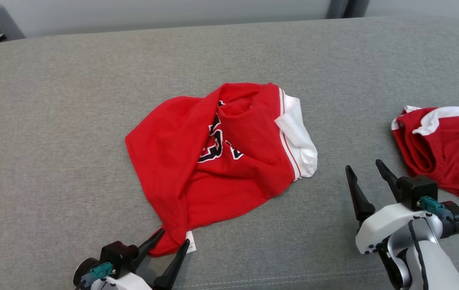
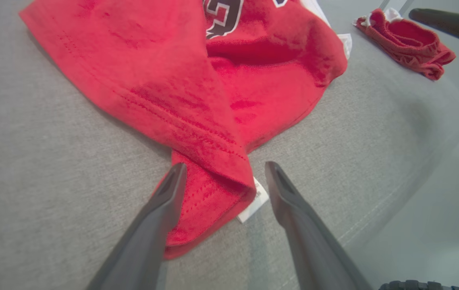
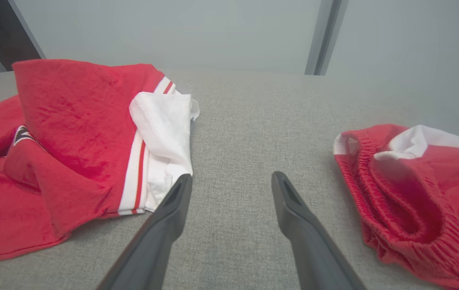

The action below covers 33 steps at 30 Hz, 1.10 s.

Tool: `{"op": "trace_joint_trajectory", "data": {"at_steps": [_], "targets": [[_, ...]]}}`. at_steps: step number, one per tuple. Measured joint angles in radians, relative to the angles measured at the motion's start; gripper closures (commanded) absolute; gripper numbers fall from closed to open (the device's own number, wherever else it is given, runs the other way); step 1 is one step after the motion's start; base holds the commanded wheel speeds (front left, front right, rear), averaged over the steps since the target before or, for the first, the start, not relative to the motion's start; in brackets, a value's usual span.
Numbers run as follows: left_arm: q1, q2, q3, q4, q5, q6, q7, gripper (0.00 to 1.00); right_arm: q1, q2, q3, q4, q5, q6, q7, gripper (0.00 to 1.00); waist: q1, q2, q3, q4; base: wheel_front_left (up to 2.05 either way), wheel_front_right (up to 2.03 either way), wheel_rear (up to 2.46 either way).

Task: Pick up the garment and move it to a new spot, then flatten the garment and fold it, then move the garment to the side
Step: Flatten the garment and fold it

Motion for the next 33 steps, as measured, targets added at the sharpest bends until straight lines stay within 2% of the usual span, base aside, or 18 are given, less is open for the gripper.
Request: {"op": "trace_joint_trajectory", "data": {"at_steps": [7, 9, 10, 11, 12, 16, 21, 22, 23, 24, 27, 33], "targets": [[-0.025, -0.024, 0.038, 0.005, -0.051, 0.0, 0.0, 0.01, 0.024, 0.001, 0.016, -0.012, 0.03, 0.0, -0.013, 0.0, 0.0, 0.0, 0.023, -0.043, 0.0, 0.0, 0.0], [-0.029, -0.021, 0.04, 0.006, -0.057, 0.0, 0.0, 0.57, 0.026, 0.001, 0.017, -0.012, 0.032, 0.0, -0.015, 0.0, 0.0, 0.0, 0.026, -0.045, 0.0, 0.0, 0.0], [-0.031, -0.019, 0.042, 0.007, -0.064, 0.0, 0.0, 0.57, 0.027, 0.001, 0.019, -0.012, 0.036, 0.0, -0.015, 0.0, 0.0, 0.0, 0.028, -0.048, 0.0, 0.0, 0.0], [-0.032, -0.019, 0.054, 0.004, -0.067, 0.0, 0.0, 0.89, 0.028, 0.002, 0.02, -0.012, 0.04, 0.0, -0.015, 0.0, 0.0, 0.0, 0.03, -0.049, 0.0, 0.0, 0.0], [-0.033, -0.02, 0.079, -0.009, -0.072, 0.0, 0.0, 1.0, 0.03, 0.002, 0.021, -0.012, 0.046, 0.0, -0.021, 0.0, 0.0, 0.0, 0.032, -0.048, 0.0, 0.0, 0.0], [-0.037, -0.011, 0.205, -0.067, -0.07, 0.0, 0.0, 1.0, 0.034, 0.002, 0.022, -0.006, 0.059, 0.0, -0.043, 0.0, 0.0, 0.0, 0.037, -0.034, 0.0, 0.0, 0.0], [-0.053, 0.051, 0.27, -0.003, -0.065, 0.0, 0.0, 1.0, 0.033, 0.003, 0.045, 0.013, 0.081, 0.0, -0.058, 0.0, 0.0, 0.0, 0.045, -0.011, 0.0, 0.0, 0.0], [-0.069, 0.065, 0.283, 0.021, -0.063, 0.0, 0.0, 0.58, 0.032, 0.003, 0.052, 0.018, 0.081, 0.0, -0.062, 0.0, 0.0, 0.0, 0.048, -0.008, 0.0, 0.0, 0.0], [-0.089, 0.077, 0.3, 0.042, -0.06, 0.0, 0.0, 0.07, 0.03, 0.003, 0.059, 0.024, 0.081, 0.0, -0.062, 0.0, 0.0, 0.0, 0.051, -0.005, 0.0, 0.0, 0.0], [-0.111, 0.09, 0.313, 0.06, -0.053, 0.0, 0.0, 0.0, 0.026, 0.003, 0.068, 0.029, 0.085, 0.0, -0.062, 0.0, 0.0, 0.0, 0.055, -0.003, 0.0, 0.0, 0.0], [-0.162, 0.114, 0.323, 0.123, -0.048, 0.0, 0.0, 0.0, 0.018, 0.003, 0.085, 0.041, 0.1, 0.0, -0.062, 0.0, 0.0, 0.0, 0.06, 0.003, 0.0, 0.0, 0.0], [-0.171, 0.112, 0.351, 0.193, -0.034, 0.0, 0.0, 0.0, 0.017, 0.002, 0.078, 0.081, 0.112, 0.0, -0.078, 0.0, 0.0, 0.0, 0.049, 0.038, 0.0, 0.0, 0.0]]}}
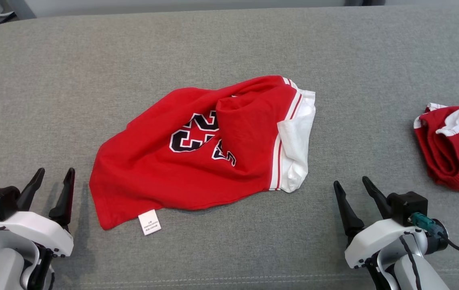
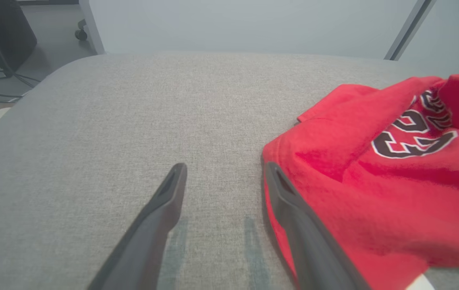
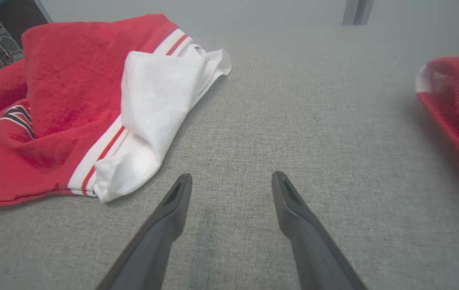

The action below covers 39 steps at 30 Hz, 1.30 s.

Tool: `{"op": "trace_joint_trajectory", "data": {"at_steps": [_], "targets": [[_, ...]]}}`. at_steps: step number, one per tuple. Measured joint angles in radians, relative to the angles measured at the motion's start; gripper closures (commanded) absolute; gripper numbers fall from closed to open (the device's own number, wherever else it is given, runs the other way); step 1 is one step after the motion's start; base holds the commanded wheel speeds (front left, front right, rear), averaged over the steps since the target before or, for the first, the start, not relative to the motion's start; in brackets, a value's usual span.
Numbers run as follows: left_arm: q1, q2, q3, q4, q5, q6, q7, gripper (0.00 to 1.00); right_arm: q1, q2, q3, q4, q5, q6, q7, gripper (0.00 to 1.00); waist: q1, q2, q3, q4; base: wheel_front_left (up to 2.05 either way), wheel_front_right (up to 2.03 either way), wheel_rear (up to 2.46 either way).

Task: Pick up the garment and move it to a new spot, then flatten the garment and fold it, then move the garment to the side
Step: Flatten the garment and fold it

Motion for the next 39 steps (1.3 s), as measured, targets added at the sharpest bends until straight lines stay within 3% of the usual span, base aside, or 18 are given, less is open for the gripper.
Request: {"op": "trace_joint_trajectory", "data": {"at_steps": [9, 22, 23, 25, 31, 39], "targets": [[0.154, -0.105, -0.052, -0.077, -0.1, 0.0, 0.0, 0.0, -0.022, 0.0, 0.011, 0.06, 0.031, 0.0, -0.039, 0.0, 0.0, 0.0, -0.036, 0.057, 0.0, 0.0, 0.0], [0.177, -0.11, -0.09, -0.051, -0.154, 0.0, -0.002, 0.0, -0.077, -0.001, 0.055, 0.053, 0.044, 0.0, -0.068, 0.0, 0.0, 0.0, -0.016, 0.005, 0.0, 0.0, 0.0], [0.177, -0.108, -0.096, -0.055, -0.164, 0.0, -0.003, 0.13, -0.077, -0.001, 0.05, 0.05, 0.044, 0.0, -0.07, 0.0, 0.0, 0.0, -0.014, 0.0, 0.0, 0.0, 0.0], [0.174, -0.104, -0.11, -0.063, -0.182, 0.0, -0.005, 1.0, -0.077, -0.002, 0.041, 0.045, 0.043, 0.0, -0.07, 0.0, 0.0, 0.0, -0.012, -0.007, 0.0, 0.0, 0.0], [0.174, -0.095, -0.143, -0.093, -0.22, 0.0, 0.0, 1.0, -0.075, -0.002, 0.021, 0.015, 0.031, 0.0, -0.079, 0.0, 0.0, 0.0, -0.01, -0.011, 0.0, 0.0, 0.0], [0.178, -0.094, 0.067, -0.114, -0.162, 0.0, 0.0, 1.0, -0.076, -0.005, 0.105, -0.018, 0.028, 0.0, -0.086, 0.0, 0.0, 0.0, -0.022, 0.023, 0.0, 0.0, 0.0]]}}
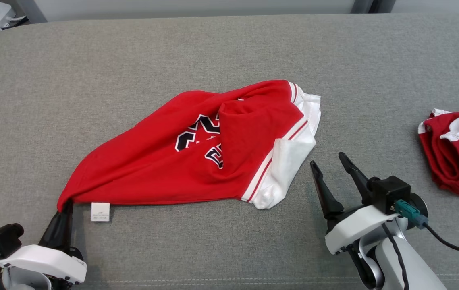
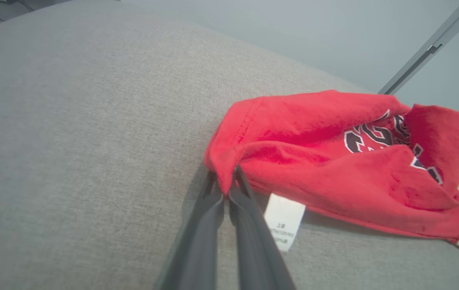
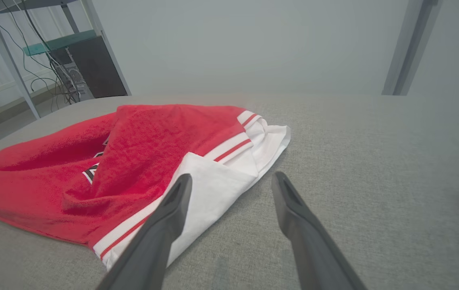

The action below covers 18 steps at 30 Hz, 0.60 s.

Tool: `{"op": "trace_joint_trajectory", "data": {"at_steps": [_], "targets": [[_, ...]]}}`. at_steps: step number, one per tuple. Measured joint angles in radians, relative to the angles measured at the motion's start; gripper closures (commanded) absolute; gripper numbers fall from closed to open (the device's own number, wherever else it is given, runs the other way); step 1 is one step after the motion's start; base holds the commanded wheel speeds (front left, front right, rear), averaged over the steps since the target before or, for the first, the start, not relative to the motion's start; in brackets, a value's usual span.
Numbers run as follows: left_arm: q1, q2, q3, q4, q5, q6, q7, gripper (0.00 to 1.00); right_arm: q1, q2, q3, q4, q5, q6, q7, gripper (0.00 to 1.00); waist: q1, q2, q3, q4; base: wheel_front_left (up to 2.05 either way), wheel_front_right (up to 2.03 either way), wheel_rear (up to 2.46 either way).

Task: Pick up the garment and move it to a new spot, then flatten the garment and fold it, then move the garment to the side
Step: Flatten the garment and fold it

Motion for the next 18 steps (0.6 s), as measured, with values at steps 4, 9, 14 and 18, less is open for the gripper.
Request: {"op": "trace_joint_trajectory", "data": {"at_steps": [4, 9, 14, 18], "targets": [[0.001, 0.001, 0.05, 0.007, 0.043, 0.0, 0.0, 1.0, -0.029, -0.002, 0.072, -0.007, -0.017, 0.0, 0.027, 0.0, 0.0, 0.0, 0.004, 0.024, 0.0, 0.0, 0.0], [0.0, -0.011, 0.047, 0.009, 0.055, 0.0, 0.0, 1.0, -0.082, -0.002, 0.142, -0.025, -0.054, 0.0, 0.094, 0.0, 0.0, 0.0, 0.016, 0.039, 0.0, 0.0, 0.0], [0.0, -0.021, 0.018, 0.009, 0.054, 0.0, 0.0, 1.0, -0.126, -0.004, 0.128, 0.01, -0.119, 0.0, 0.206, 0.0, 0.0, 0.0, 0.024, 0.05, 0.0, 0.0, 0.0], [-0.006, -0.023, -0.01, 0.007, 0.053, 0.0, 0.0, 1.0, -0.138, -0.007, 0.122, 0.044, -0.142, 0.0, 0.292, 0.0, 0.0, 0.0, 0.029, 0.062, 0.0, 0.0, 0.0]]}}
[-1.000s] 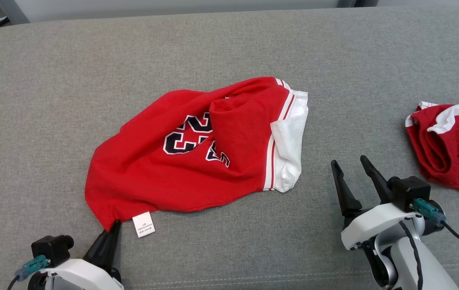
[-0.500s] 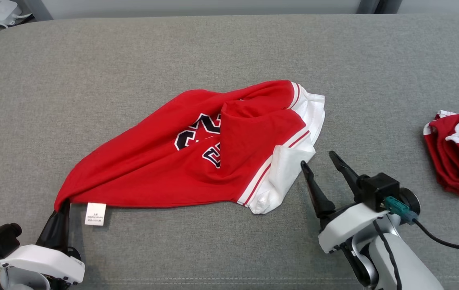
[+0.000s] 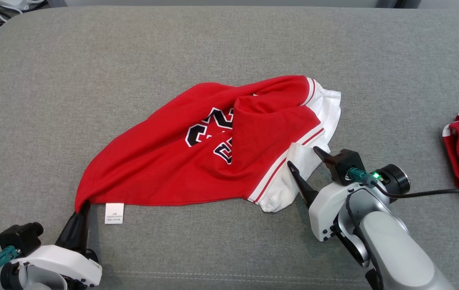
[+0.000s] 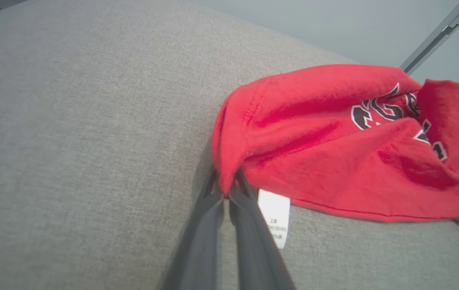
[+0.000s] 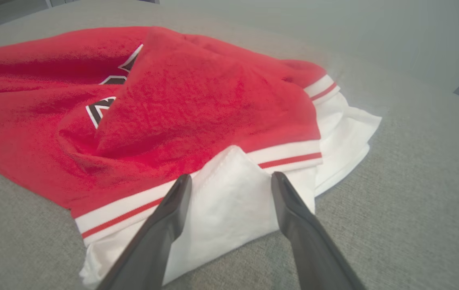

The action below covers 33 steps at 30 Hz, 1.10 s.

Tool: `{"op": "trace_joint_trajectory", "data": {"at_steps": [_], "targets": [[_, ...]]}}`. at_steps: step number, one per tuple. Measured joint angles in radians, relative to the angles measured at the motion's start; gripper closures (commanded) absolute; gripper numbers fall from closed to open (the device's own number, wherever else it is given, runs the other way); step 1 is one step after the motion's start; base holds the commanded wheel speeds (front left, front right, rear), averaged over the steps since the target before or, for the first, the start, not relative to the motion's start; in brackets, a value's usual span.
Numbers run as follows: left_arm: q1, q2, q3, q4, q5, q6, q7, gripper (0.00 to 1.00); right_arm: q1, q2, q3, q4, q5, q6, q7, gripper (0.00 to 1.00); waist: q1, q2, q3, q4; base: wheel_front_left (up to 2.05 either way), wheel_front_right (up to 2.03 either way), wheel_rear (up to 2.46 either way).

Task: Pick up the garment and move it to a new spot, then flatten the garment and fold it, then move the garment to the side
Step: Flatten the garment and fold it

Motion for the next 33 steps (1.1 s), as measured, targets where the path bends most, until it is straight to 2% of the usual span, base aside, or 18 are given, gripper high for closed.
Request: {"op": "trace_joint_trajectory", "data": {"at_steps": [1, 2, 4, 5, 13, 17, 18, 19, 25, 33], "targets": [[-0.003, 0.001, -0.007, -0.002, 0.0, 0.0, 0.0, 1.0, -0.003, 0.0, -0.001, 0.006, -0.01, 0.0, 0.019, 0.0, 0.0, 0.0, 0.001, 0.003, 0.0, 0.0, 0.0], [-0.006, 0.001, -0.012, -0.004, 0.0, 0.0, 0.0, 1.0, -0.005, 0.0, -0.003, 0.015, -0.016, 0.0, 0.041, 0.13, 0.0, 0.0, 0.003, 0.006, 0.0, 0.0, 0.0], [-0.012, 0.002, -0.021, -0.005, -0.008, 0.0, 0.0, 1.0, -0.006, 0.0, -0.003, 0.027, -0.014, 0.0, 0.06, 0.91, 0.0, 0.0, 0.005, 0.012, 0.0, 0.0, 0.0], [-0.014, 0.002, -0.024, -0.006, -0.008, 0.0, 0.0, 1.0, -0.006, 0.001, -0.008, 0.031, -0.007, 0.0, 0.059, 1.0, 0.0, 0.0, 0.005, 0.014, 0.0, 0.0, 0.0], [-0.014, 0.008, -0.025, 0.001, -0.01, 0.0, 0.0, 1.0, 0.001, 0.002, -0.108, 0.033, 0.018, 0.0, -0.018, 1.0, 0.0, 0.0, -0.017, 0.004, 0.0, 0.0, 0.0], [-0.012, 0.0, -0.02, 0.007, -0.006, 0.0, 0.0, 1.0, 0.089, 0.002, -0.195, 0.026, 0.036, 0.0, -0.089, 1.0, 0.0, 0.0, -0.036, -0.008, 0.0, 0.0, 0.0], [-0.01, -0.004, -0.018, 0.007, -0.005, 0.0, 0.0, 1.0, 0.126, 0.003, -0.213, 0.024, 0.045, 0.0, -0.108, 0.83, 0.0, 0.0, -0.039, -0.012, 0.0, 0.0, 0.0], [-0.008, -0.008, -0.018, 0.007, -0.003, 0.0, 0.0, 1.0, 0.166, 0.006, -0.235, 0.024, 0.059, 0.0, -0.121, 0.0, 0.0, 0.0, -0.041, -0.016, 0.0, 0.0, 0.0], [0.007, -0.011, -0.01, 0.007, 0.008, 0.0, 0.0, 1.0, 0.33, 0.011, -0.34, 0.004, 0.073, 0.0, -0.196, 0.0, 0.0, 0.0, -0.037, -0.038, 0.0, 0.0, 0.0], [0.007, -0.007, -0.009, -0.002, 0.012, 0.0, 0.0, 1.0, 0.282, 0.014, -0.307, -0.052, 0.155, 0.0, -0.256, 0.0, 0.0, 0.0, -0.021, -0.039, 0.0, 0.0, 0.0]]}}
